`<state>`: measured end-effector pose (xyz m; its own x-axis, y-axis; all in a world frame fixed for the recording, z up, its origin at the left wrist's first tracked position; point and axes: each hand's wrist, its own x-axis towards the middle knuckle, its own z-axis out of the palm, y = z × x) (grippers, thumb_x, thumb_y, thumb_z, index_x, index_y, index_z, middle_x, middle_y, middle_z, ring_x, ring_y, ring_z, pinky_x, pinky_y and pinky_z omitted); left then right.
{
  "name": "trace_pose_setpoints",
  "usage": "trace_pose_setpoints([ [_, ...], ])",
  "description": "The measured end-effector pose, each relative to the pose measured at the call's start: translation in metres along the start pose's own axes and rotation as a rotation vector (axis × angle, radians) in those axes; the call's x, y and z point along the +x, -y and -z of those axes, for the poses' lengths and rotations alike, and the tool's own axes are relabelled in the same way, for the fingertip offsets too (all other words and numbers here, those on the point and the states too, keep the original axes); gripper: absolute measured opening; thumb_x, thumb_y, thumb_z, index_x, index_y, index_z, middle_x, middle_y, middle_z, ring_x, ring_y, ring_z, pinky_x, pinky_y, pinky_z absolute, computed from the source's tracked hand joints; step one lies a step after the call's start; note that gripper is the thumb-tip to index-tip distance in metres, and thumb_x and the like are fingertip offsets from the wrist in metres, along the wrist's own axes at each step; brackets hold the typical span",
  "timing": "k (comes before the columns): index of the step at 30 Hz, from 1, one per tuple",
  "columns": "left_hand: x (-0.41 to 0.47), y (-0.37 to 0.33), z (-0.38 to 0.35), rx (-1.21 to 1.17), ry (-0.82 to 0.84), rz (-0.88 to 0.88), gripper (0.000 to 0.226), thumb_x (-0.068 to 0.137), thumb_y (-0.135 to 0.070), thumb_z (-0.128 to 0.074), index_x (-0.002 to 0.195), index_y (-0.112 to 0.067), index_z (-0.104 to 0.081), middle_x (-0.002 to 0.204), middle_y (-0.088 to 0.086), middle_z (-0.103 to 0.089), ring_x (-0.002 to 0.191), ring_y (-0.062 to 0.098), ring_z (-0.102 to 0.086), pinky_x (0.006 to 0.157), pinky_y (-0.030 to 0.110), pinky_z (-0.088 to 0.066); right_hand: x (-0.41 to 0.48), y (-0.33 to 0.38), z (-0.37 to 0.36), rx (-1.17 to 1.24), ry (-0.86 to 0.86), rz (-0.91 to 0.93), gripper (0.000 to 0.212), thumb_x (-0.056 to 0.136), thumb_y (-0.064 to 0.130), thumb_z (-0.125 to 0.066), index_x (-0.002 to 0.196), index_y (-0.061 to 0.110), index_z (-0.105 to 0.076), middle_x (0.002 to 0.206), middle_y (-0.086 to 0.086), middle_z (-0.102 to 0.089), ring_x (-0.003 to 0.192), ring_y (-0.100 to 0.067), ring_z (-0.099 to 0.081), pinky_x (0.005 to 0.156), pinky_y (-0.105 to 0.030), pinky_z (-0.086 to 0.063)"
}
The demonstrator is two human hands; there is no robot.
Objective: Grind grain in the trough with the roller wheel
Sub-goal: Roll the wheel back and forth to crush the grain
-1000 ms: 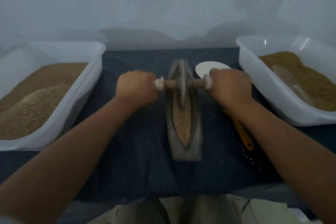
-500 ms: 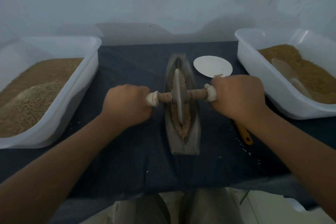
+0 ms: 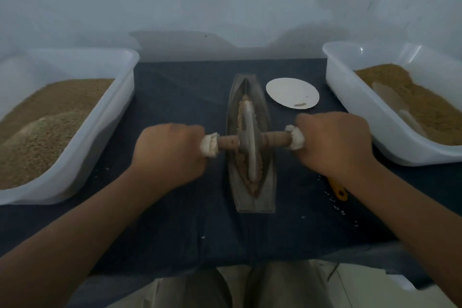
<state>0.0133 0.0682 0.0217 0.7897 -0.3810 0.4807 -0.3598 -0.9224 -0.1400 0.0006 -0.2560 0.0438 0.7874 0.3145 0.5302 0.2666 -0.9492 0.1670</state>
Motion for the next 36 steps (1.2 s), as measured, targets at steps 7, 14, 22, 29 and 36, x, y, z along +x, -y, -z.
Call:
trace_pose_setpoints([
  [7,0.085,0.001,-0.025,-0.008,0.158,0.166,0.029,0.081,-0.046,-0.059,0.065,-0.025,-0.046,0.063,-0.007,-0.049,0.057,0.024,-0.051,0.058,0.03,-0.04,0.057,-0.008,-0.044,-0.034,0.108,-0.198,0.036,0.101,0.045,-0.045,0.07,0.026,-0.045,0.059,0.006,-0.046,0.054,-0.02,-0.049,0.052,-0.033,-0.042],
  [14,0.074,-0.004,-0.01,0.012,0.203,0.135,0.029,0.082,-0.039,-0.063,0.064,-0.025,-0.044,0.064,-0.007,-0.051,0.059,0.025,-0.051,0.058,0.031,-0.04,0.043,-0.006,-0.035,-0.03,0.131,-0.201,0.039,0.101,0.05,-0.037,0.072,0.027,-0.048,0.06,0.006,-0.049,0.052,-0.017,-0.047,0.051,-0.033,-0.045],
  [22,0.038,-0.001,-0.012,0.01,0.096,0.048,0.042,0.079,-0.043,-0.069,0.062,-0.026,-0.034,0.055,-0.011,-0.039,0.045,0.019,-0.037,0.05,0.022,-0.019,0.015,-0.007,-0.034,-0.041,0.029,-0.132,0.042,0.099,0.056,-0.044,0.067,0.028,-0.044,0.053,0.011,-0.039,0.044,-0.015,-0.042,0.044,-0.028,-0.038],
  [29,0.115,0.005,-0.028,-0.074,0.218,0.196,0.038,0.088,-0.053,-0.059,0.067,-0.024,-0.048,0.081,0.0,-0.067,0.075,0.031,-0.065,0.066,0.034,-0.046,0.087,-0.007,-0.034,0.015,0.153,-0.169,0.049,0.088,0.015,-0.069,0.059,0.027,-0.033,0.054,0.007,-0.038,0.047,-0.013,-0.033,0.049,-0.026,-0.023],
  [36,0.007,-0.003,-0.002,-0.064,-0.059,-0.04,0.041,0.081,-0.047,-0.064,0.064,-0.029,-0.031,0.054,-0.013,-0.027,0.039,0.02,-0.033,0.049,0.02,-0.019,-0.01,-0.005,-0.009,-0.009,0.033,-0.045,0.031,0.088,0.055,-0.049,0.068,0.032,-0.043,0.054,0.015,-0.031,0.043,-0.008,-0.032,0.042,-0.023,-0.026],
])
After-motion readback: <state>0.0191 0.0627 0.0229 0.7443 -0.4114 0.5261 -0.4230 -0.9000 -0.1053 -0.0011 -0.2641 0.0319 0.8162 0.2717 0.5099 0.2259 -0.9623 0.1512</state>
